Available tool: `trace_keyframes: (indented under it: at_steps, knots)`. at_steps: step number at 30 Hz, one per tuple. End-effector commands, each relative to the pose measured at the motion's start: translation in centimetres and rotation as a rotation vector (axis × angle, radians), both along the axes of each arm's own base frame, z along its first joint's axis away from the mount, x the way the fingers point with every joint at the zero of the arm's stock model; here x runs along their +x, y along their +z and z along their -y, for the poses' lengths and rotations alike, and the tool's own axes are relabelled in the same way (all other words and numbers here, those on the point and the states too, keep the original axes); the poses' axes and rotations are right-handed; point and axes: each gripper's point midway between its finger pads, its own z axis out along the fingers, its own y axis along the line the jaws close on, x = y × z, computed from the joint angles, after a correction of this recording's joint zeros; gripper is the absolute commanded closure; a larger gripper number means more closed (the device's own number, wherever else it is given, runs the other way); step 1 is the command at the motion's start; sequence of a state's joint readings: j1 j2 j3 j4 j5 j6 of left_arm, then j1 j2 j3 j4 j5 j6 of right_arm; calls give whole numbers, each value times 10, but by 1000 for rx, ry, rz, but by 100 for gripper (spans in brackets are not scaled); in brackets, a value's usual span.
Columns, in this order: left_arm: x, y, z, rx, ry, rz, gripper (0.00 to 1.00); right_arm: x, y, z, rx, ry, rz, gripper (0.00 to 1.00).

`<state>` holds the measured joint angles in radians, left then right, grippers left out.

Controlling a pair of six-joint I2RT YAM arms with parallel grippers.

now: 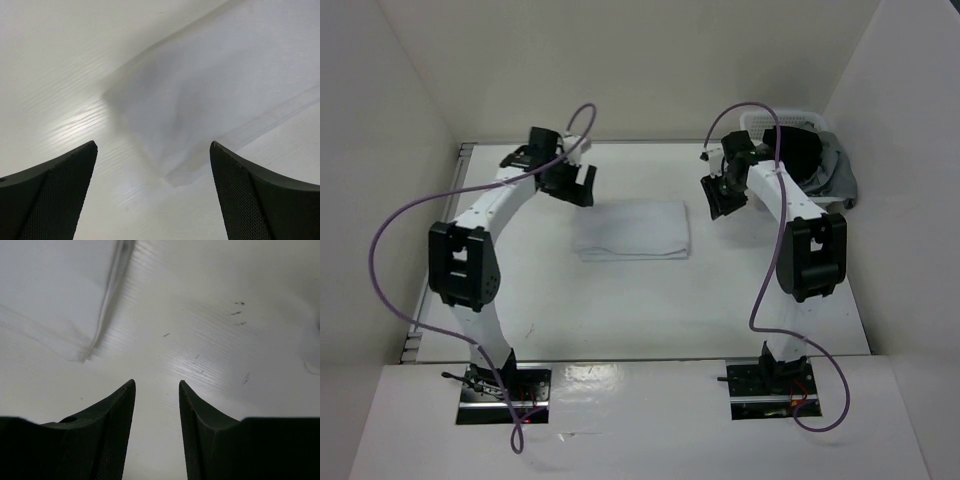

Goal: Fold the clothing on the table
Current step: Fold the skirt

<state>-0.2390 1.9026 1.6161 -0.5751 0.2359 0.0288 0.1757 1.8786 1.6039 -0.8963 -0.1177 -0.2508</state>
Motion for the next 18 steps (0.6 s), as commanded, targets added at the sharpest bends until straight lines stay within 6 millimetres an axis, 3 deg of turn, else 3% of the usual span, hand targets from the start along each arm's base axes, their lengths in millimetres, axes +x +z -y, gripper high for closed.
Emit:
trace_keyframes:
  at_steps: [1,2,6,11,18]
  knots:
    - [-16,3,-47,-23,-38,-10,2,4,-2,-20,109,31,-36,55]
    - [-13,-2,-68,-40,-8,-10,5,6,-3,-22,115,43,-35,56]
    - [-15,-32,-85,-151,-37,-80,15,3,-10,-26,134,51,-73,58]
    - [-7,-59,-79,-210,-99,-130,15,-4,-9,-25,134,51,-76,58]
    - [5,-68,-69,-278,-132,-143,15,-13,-1,-18,108,40,-57,58]
